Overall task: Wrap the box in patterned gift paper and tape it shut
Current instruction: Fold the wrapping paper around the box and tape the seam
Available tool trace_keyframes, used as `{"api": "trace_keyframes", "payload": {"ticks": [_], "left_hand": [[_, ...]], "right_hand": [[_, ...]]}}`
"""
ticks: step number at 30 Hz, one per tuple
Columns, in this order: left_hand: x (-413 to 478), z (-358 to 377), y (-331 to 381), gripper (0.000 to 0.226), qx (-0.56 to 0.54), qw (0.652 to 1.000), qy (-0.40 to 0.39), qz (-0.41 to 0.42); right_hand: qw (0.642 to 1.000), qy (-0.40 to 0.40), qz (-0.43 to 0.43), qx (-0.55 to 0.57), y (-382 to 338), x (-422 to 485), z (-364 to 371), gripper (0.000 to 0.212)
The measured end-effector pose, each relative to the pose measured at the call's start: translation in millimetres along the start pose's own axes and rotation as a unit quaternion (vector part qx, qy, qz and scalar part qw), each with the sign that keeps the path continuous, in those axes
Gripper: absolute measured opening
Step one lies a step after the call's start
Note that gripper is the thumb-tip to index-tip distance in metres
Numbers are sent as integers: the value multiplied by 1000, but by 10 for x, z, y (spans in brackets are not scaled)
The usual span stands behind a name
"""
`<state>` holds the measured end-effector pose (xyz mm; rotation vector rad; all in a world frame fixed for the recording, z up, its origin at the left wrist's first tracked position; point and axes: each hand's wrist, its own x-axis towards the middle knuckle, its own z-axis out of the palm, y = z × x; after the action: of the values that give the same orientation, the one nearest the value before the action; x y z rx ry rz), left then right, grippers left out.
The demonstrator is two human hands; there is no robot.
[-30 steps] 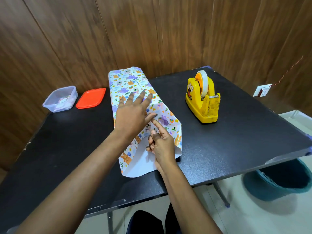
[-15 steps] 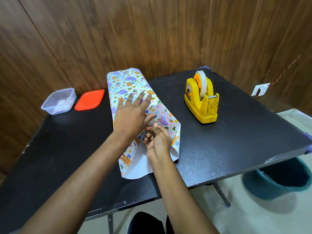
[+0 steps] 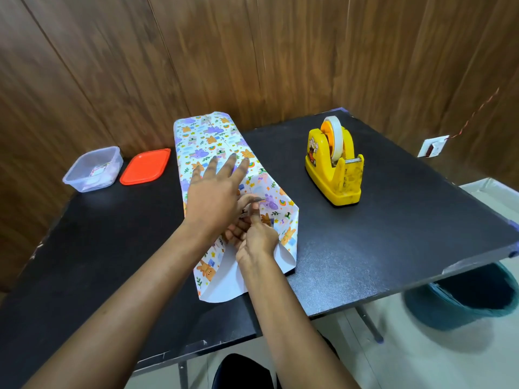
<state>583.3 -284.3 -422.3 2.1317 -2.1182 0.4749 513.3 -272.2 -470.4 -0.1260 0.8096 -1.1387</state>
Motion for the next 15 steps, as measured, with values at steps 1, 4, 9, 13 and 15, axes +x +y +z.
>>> {"api": "trace_keyframes", "payload": {"ticks": [1, 4, 9, 13, 15], "left_hand": [[0, 6, 6, 76, 2, 1000, 1, -1], [12, 16, 12, 78, 20, 1000, -3, -7], [36, -15, 21, 79, 17, 1000, -6, 0], [42, -35, 8, 76, 21, 1000, -20, 6], [52, -56, -9, 74, 24, 999, -24, 9]], "right_hand": [[1000, -2, 5, -4, 5, 4, -3, 31], [1000, -13, 14, -6, -13, 5, -3, 27], [999, -19, 42, -21, -36, 2, -38, 24], [999, -7, 52, -13, -22, 15, -46, 30], [998, -12, 64, -21, -29, 1, -46, 30]]}}
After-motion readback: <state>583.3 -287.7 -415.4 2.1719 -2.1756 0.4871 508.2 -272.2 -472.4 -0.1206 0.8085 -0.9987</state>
